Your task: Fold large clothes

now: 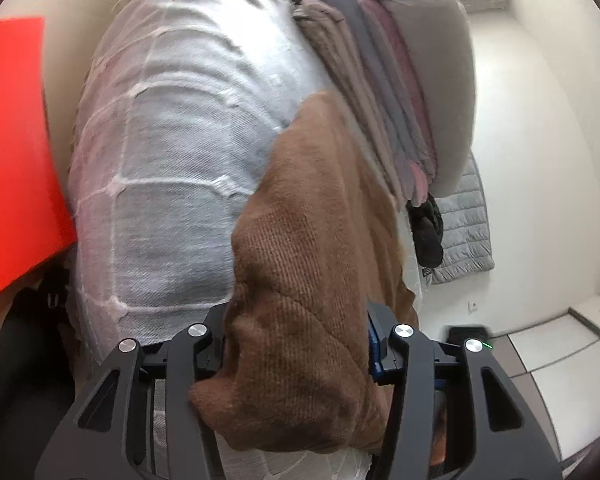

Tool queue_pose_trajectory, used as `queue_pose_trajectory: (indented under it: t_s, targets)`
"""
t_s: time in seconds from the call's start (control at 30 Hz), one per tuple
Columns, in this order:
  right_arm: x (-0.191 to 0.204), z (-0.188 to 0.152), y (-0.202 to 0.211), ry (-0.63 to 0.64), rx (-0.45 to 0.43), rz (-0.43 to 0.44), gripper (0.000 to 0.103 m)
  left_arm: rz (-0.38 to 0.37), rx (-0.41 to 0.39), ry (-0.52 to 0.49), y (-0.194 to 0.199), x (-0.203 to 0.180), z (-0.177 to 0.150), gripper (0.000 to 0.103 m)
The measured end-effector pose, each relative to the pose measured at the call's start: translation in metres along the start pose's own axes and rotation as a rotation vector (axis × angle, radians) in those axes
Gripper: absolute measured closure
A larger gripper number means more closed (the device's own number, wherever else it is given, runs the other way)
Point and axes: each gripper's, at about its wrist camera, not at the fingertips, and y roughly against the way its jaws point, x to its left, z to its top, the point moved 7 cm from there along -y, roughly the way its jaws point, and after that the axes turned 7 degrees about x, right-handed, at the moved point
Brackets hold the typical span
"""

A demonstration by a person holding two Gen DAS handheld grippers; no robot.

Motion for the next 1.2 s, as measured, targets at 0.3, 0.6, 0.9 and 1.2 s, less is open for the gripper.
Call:
queue_pose_trajectory:
  t_s: [0.3, 0.6, 0.9, 1.2]
  targets:
    - [-0.014, -0.001, 0.075, 0.033, -0.219, -0.419, 0.005, 0.029, -0.019, 0.0, 0.002, -0.008, 0.0, 0.062]
    - [-0.02, -0.024, 0.112, 0.075, -0.286, -0.909, 0.005, 0.085, 0.002, 0.122, -0.01, 0.018, -0.001, 0.04]
    - [-0.083, -0.059, 0.111, 0.003, -0.16, -0.974, 0.005, 0.0, -0.008, 0.079, -0.01, 0.01, 0.0, 0.068]
    - [-0.065, -0.058, 0.108, -0.026, -0.186, -0.947, 0.005, 0.008, -0.055, -0.049, 0.001, -0.027, 0.004, 0.076]
